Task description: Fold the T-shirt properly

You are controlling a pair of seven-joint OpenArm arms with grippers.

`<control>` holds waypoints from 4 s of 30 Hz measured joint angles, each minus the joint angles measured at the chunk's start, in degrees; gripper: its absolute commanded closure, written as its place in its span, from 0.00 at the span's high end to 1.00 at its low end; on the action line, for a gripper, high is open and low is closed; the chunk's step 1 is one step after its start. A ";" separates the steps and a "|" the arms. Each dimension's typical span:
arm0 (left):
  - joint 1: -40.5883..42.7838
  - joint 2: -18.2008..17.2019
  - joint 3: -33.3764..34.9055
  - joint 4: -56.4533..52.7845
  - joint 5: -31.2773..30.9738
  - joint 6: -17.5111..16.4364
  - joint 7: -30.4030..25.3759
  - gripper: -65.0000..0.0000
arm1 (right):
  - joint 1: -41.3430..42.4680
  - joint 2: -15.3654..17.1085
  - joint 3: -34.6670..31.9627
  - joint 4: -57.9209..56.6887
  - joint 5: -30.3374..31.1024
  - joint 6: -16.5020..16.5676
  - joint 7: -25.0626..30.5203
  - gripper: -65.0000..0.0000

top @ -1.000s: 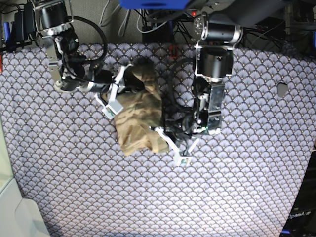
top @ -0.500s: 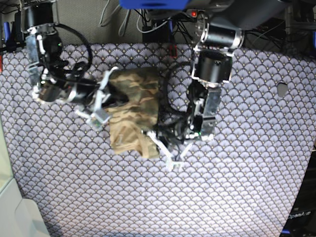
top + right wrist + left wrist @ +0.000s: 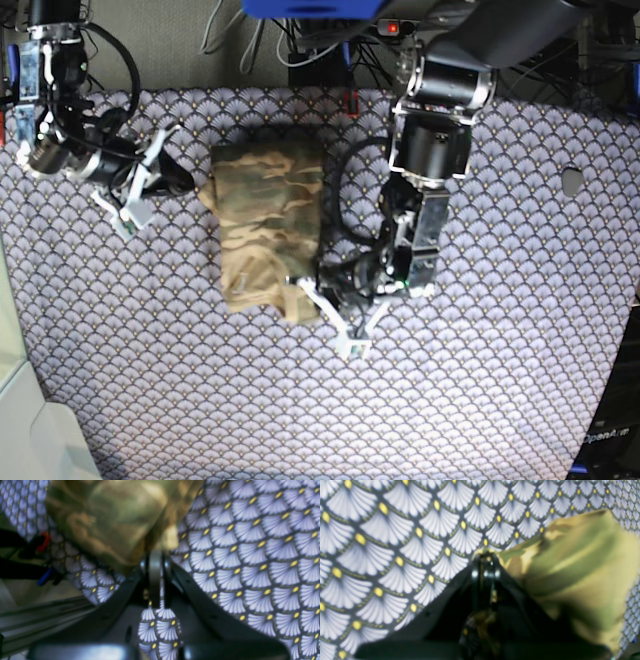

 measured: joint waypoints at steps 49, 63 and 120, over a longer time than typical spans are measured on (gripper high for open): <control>63.98 -23.56 -8.37 36.54 1.14 -0.46 -2.14 0.00 | -31.82 -14.45 20.92 0.98 -33.11 -0.02 10.86 0.00; 54.53 -23.08 2.27 4.07 1.29 -0.44 -20.35 0.00 | -13.33 -12.83 21.03 -57.11 -48.72 -0.33 42.60 0.00; 29.57 -13.84 2.40 -50.36 1.27 16.28 -55.30 0.01 | 1.09 -19.89 -3.06 -92.13 -53.66 -49.79 67.56 0.00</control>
